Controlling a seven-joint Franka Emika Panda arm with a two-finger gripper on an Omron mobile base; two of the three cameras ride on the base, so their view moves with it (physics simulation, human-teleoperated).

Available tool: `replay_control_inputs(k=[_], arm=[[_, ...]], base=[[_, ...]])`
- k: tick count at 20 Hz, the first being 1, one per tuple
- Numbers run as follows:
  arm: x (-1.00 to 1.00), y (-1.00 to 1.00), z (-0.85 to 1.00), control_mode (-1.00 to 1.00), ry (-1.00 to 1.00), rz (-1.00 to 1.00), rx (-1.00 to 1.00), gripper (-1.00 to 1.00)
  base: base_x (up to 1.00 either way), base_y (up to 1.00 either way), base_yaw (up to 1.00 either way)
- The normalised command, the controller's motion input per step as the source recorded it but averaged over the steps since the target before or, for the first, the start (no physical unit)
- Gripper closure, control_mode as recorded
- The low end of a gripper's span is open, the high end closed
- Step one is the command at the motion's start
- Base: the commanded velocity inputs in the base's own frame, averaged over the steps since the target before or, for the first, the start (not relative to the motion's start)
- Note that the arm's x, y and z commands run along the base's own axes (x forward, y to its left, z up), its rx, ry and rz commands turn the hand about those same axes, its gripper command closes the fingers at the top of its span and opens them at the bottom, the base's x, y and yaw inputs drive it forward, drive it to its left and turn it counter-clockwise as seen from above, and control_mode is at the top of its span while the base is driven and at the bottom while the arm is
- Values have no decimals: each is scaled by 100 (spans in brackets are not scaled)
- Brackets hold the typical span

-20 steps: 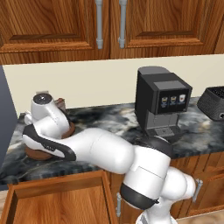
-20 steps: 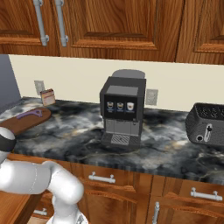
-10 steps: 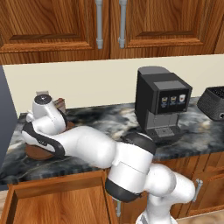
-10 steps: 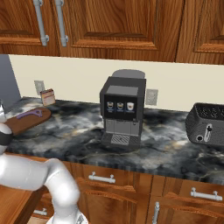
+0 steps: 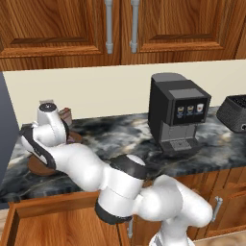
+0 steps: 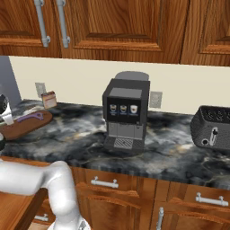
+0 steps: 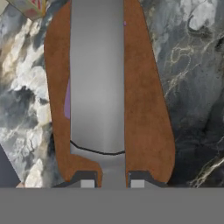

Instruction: Open the drawer on the left and place the cutting tools on the cutting board.

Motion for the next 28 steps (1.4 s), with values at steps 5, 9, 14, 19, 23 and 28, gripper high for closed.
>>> replay_control_inputs(k=[5,9,14,19,23,28], arm=[[19,0,-30,-100,3,0,0,-100],[2,0,-1,-100,0,0,0,-100],[-1,0,0,-100,0,0,0,-100],[-77,-45,19,-100,-18,0,0,-100],[-100,-100,1,-100,-24,1,0,-100],[-100,-100,8,-100,-26,1,3,-100]], base=[[0,0,0],[0,0,0],[0,0,0],[0,0,0],[0,0,0],[0,0,0]])
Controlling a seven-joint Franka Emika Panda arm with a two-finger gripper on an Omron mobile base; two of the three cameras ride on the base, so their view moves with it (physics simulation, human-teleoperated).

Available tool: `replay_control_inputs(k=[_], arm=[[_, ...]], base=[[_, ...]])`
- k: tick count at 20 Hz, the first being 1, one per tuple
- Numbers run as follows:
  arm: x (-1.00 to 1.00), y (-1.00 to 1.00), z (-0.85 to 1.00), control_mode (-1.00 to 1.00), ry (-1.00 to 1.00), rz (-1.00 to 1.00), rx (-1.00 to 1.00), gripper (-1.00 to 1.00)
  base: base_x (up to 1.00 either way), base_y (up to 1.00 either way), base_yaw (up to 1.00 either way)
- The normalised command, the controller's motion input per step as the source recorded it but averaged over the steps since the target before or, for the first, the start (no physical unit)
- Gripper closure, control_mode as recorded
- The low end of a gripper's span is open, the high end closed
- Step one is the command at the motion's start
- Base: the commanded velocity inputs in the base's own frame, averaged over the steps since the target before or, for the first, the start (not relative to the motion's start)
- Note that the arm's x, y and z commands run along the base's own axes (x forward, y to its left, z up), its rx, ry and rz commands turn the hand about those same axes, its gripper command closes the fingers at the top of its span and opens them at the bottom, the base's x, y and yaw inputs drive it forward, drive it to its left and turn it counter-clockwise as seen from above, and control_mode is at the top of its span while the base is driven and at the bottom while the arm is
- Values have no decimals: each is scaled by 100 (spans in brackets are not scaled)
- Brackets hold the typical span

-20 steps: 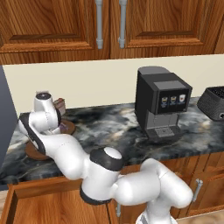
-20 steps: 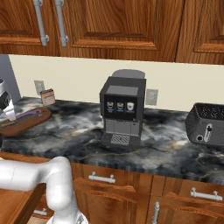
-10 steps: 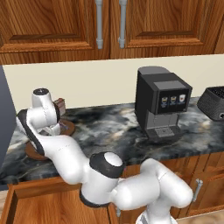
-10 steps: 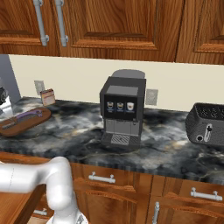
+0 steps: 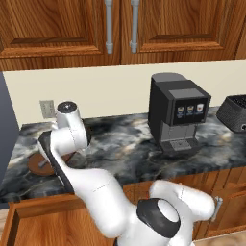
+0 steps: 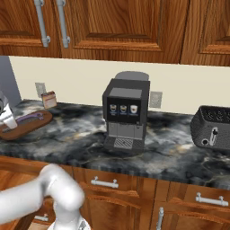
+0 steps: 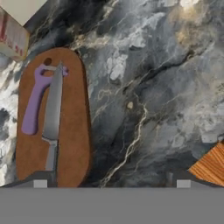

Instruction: Open the drawer on the left and place the cutting tools on the cutting board.

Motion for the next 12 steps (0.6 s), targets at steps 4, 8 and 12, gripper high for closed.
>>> replay_control_inputs(k=[4,8,12], arm=[[-100,-100,36,-100,-27,0,9,-100],[-100,-100,37,-100,-28,0,12,-100],[-71,-55,2,-100,-7,-6,4,-100]], base=[[0,0,0],[0,0,0],[0,0,0]])
